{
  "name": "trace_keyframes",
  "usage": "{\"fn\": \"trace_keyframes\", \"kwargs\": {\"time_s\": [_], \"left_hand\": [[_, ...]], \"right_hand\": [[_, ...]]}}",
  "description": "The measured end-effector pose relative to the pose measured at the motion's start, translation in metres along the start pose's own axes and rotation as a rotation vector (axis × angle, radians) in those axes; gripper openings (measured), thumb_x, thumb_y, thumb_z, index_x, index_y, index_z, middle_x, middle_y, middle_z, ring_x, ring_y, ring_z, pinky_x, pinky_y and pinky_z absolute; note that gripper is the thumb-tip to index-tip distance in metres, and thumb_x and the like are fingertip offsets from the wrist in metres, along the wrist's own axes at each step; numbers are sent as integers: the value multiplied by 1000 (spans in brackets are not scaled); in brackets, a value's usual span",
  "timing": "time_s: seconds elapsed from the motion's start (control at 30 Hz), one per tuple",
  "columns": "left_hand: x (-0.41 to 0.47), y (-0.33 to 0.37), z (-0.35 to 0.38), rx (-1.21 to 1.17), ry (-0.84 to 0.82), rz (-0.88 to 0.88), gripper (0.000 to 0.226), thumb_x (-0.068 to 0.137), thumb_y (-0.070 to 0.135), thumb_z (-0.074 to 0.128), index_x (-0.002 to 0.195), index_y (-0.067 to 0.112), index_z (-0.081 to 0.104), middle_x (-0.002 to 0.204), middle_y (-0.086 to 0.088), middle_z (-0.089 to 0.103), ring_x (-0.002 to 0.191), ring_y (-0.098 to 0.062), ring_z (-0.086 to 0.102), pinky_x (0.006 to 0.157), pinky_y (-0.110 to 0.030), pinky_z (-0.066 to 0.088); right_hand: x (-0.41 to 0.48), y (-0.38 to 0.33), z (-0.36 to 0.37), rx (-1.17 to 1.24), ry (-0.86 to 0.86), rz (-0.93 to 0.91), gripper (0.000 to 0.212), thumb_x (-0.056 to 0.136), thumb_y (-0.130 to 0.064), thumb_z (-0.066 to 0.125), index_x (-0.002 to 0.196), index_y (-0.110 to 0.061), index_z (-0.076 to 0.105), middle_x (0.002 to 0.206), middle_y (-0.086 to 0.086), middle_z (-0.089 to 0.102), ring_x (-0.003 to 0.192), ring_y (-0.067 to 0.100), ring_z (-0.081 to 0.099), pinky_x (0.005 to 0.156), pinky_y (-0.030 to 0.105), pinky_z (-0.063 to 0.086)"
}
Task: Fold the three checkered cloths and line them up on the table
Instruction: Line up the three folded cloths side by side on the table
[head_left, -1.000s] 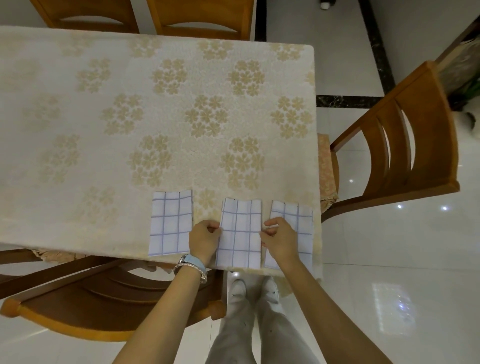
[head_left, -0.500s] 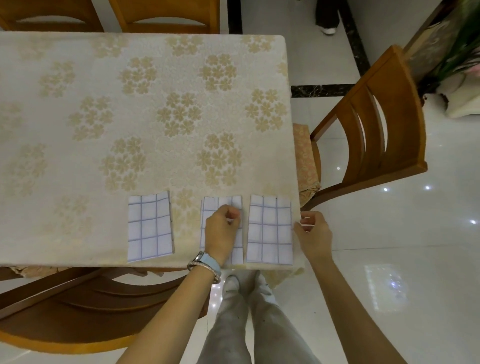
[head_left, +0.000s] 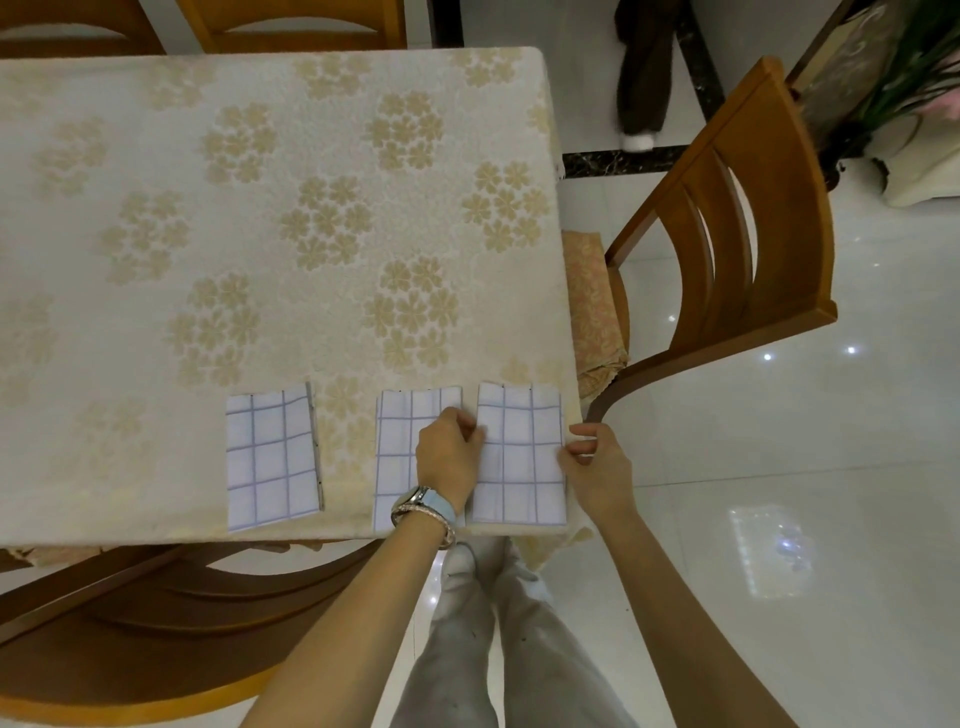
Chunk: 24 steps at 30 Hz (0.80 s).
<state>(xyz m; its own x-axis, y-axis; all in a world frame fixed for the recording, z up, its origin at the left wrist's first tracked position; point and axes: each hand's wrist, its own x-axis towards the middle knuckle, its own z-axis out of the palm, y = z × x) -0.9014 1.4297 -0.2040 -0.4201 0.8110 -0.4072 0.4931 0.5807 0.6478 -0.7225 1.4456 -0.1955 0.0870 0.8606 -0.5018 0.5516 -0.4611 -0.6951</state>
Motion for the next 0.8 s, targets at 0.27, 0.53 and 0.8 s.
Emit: {"fn": "trace_keyframes", "kwargs": {"time_s": [0.27, 0.53, 0.8], "left_hand": [[-3, -5, 3, 11, 18, -15, 14, 92, 21, 65, 93, 7, 65, 82, -10, 70, 76, -26, 66, 68, -34, 54], [-6, -2, -1, -24, 66, -18, 8, 91, 18, 64, 94, 10, 64, 83, -7, 71, 76, -24, 66, 69, -34, 55], [-12, -21, -50, -113, 275, 26, 8, 94, 13, 59, 99, 9, 64, 88, 2, 63, 75, -18, 60, 59, -19, 44]], "right_hand": [[7, -1, -1, -37, -9, -26, 29, 90, -3, 64, 118, -7, 57, 77, -13, 56, 69, 1, 54, 63, 5, 41], [12, -1, 0, -40, -23, -22, 29, 91, -6, 64, 119, -8, 56, 77, -14, 54, 78, 11, 56, 72, 15, 43], [5, -18, -2, -9, 99, -146, 27, 91, -14, 65, 116, -16, 56, 106, 0, 63, 82, 9, 59, 63, 9, 41]]}}
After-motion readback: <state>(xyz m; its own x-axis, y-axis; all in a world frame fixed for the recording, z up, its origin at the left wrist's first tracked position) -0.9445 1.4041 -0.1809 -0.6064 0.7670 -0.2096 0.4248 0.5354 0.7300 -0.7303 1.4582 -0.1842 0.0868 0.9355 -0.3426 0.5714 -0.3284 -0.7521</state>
